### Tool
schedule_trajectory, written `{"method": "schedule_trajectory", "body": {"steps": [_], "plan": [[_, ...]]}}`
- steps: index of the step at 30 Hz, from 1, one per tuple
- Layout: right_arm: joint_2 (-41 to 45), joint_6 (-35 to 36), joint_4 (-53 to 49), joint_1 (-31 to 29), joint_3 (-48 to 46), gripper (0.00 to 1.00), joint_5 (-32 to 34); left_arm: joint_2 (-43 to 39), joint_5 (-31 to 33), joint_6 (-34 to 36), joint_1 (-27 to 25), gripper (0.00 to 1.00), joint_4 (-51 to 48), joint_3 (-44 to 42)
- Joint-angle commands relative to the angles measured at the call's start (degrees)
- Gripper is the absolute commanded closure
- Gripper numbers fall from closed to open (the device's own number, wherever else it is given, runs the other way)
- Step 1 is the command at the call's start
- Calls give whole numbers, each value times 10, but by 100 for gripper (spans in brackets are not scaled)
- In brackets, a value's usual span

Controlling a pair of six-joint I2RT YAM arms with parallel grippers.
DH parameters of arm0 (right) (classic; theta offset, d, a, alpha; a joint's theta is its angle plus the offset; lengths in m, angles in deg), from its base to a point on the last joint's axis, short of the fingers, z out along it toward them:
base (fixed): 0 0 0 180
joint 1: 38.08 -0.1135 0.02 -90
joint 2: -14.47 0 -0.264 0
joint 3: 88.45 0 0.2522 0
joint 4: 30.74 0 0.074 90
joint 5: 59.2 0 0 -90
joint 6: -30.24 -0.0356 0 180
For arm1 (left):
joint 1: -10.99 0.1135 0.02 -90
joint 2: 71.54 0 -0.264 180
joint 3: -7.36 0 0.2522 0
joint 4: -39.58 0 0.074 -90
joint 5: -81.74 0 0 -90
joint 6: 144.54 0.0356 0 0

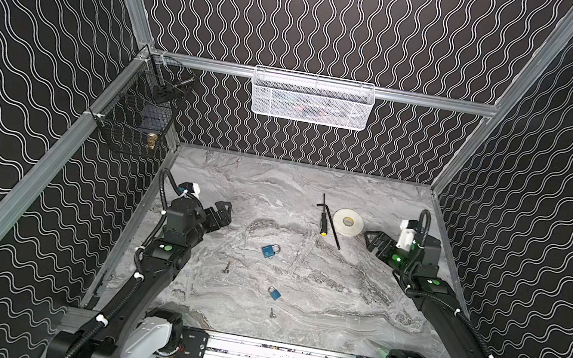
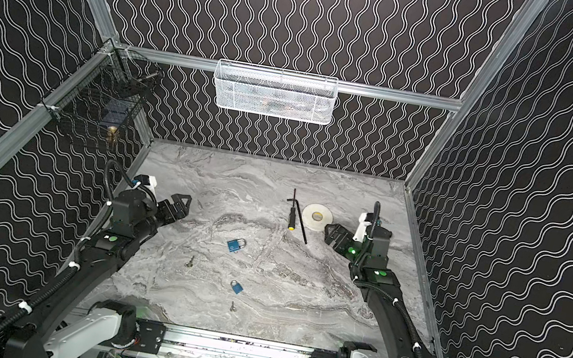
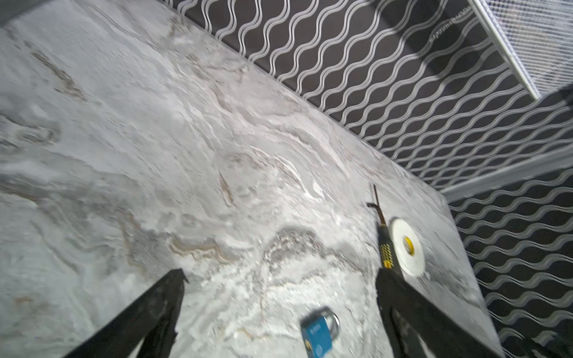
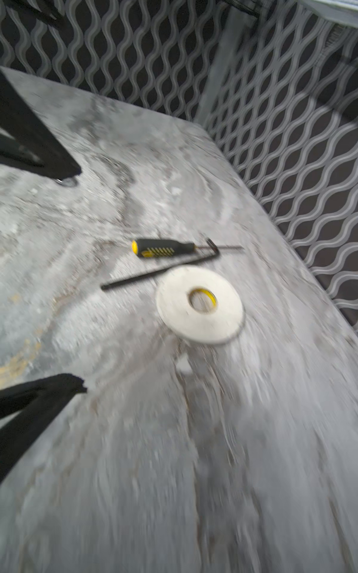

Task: Unlock with the key
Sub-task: 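Move both grippers forward toward the blue padlocks and silver keys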

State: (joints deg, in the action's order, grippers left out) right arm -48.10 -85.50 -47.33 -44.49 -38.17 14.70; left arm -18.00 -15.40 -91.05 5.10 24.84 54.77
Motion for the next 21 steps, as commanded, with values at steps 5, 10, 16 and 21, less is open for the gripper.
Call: {"method": "schedule_trajectory", "body": {"steps": [5,10,16,21], "plan": [[-16,42,-134,-129,62,2,44,-23,-73,-1,-41,1,-125,36],[-35,39,-181,-224,73,4,72,-12,-77,4,-101,1,-178,47],[-45,20,-216,-340,78,9,107,-12,-52,-10,-182,1,-216,51],[-66,2,-234,-442,85,16,135,-27,-77,-30,-198,1,-233,34]]}}
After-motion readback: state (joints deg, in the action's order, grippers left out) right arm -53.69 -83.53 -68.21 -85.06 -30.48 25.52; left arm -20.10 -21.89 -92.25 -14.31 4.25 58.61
